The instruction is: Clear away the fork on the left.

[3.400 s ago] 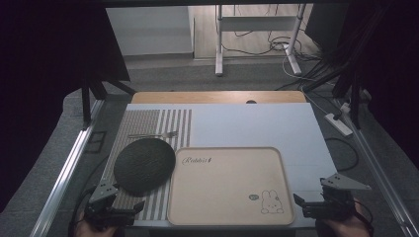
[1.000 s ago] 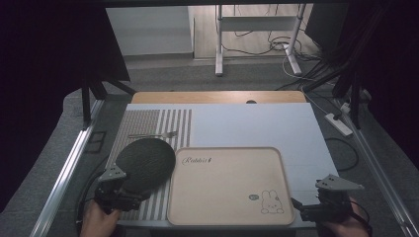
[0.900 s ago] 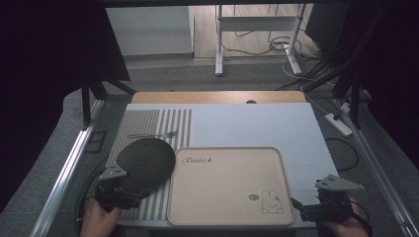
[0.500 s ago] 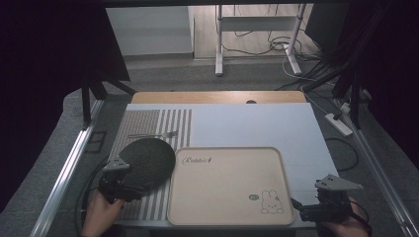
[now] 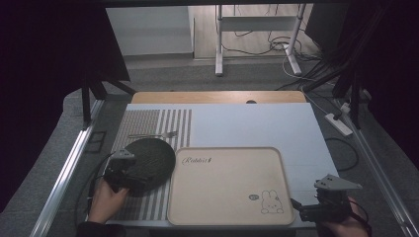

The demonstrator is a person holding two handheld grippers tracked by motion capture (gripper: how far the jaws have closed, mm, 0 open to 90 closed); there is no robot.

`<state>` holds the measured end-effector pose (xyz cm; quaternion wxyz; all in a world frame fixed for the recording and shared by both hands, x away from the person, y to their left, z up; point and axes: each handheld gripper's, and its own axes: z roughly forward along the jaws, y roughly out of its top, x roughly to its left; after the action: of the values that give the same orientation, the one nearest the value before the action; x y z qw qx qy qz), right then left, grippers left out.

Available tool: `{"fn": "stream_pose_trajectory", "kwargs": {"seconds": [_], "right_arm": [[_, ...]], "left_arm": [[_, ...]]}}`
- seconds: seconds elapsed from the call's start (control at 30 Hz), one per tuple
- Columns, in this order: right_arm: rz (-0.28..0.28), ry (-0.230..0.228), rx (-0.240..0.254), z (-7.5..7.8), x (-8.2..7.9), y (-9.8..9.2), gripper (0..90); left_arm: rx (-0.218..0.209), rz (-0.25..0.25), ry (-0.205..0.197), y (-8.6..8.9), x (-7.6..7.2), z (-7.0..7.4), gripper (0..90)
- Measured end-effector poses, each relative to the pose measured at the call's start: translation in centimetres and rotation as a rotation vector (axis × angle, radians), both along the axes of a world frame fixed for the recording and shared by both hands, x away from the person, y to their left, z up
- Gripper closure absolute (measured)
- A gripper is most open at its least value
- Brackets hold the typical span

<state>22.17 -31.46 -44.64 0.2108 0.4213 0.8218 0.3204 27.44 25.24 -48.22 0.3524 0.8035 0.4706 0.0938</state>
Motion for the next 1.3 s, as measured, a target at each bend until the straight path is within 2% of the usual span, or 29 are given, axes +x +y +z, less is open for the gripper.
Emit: {"fn": "stream_pose_trajectory", "kwargs": {"seconds": [0.03,0.17,0.27,0.33,0.4,0.43,0.5,0.83,1.1,1.3], "right_arm": [[0.0,0.002,0.0,0.0,0.0,0.0,0.0],[0.003,0.007,-0.002,0.0,0.0,0.0,0.0],[0.005,0.011,-0.006,-0.1,0.1,0.1,0.0],[0.005,0.012,-0.011,-0.1,0.1,0.1,0.0],[0.005,0.012,-0.012,-0.1,0.1,0.1,0.0],[0.005,0.012,-0.012,-0.1,0.1,0.1,0.0],[0.004,0.013,-0.012,-0.1,0.1,0.1,0.0],[0.006,0.015,-0.013,-0.1,0.1,0.1,0.0],[0.008,0.017,-0.014,-0.1,0.1,0.1,0.0],[0.01,0.02,-0.015,-0.1,0.1,0.1,0.0]], "left_arm": [[0.009,-0.003,-0.006,-0.1,0.4,-0.1,0.0],[0.029,-0.008,0.02,-0.2,1.5,-0.6,0.0],[0.03,0.002,0.028,-0.1,2.3,-0.8,0.0],[0.014,0.01,0.042,0.1,2.9,-0.8,0.0],[0.014,0.015,0.05,0.2,3.2,-0.8,0.0],[0.028,0.02,0.057,0.3,3.8,-0.9,0.0],[0.042,0.027,0.058,0.4,4.3,-1.0,0.0],[0.048,0.056,0.067,0.9,6.5,-1.3,0.0],[0.065,0.106,0.06,1.4,8.1,-1.2,0.1],[0.053,0.112,0.067,2.0,9.3,-1.2,0.1]]}}
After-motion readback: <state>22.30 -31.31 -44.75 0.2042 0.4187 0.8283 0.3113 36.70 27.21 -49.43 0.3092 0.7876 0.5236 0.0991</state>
